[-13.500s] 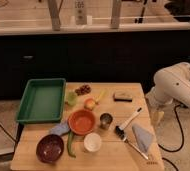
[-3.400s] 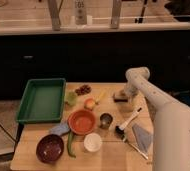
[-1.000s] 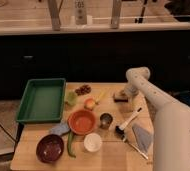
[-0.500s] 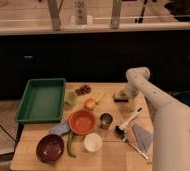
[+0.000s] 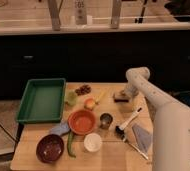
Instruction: Place eraser in paper cup
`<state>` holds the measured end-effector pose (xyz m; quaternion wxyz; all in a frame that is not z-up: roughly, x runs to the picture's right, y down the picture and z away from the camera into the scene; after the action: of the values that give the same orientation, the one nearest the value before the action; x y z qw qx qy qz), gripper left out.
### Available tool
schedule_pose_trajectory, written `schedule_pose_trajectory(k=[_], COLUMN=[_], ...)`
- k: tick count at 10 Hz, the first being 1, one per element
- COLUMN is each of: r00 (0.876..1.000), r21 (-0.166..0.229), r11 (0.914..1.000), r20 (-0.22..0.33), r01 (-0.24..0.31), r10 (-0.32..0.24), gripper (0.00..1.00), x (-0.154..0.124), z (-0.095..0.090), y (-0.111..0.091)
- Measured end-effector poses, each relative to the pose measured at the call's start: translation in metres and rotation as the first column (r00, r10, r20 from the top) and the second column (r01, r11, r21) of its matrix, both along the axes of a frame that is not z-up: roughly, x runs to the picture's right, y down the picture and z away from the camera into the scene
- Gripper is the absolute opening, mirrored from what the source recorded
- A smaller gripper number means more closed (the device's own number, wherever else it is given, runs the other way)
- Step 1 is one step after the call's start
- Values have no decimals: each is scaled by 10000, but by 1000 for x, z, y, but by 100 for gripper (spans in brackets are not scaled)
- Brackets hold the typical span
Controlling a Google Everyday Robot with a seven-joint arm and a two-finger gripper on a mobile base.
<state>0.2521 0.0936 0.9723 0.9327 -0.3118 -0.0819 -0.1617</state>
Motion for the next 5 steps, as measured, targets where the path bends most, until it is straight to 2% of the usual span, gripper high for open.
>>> schedule_pose_trajectory(k=[5], r00=[9999], r21=[-13], r11=[9999], r20=[31], r01=[143], r10=[-143], gripper=[80], x=[1], z=[0], y=[1])
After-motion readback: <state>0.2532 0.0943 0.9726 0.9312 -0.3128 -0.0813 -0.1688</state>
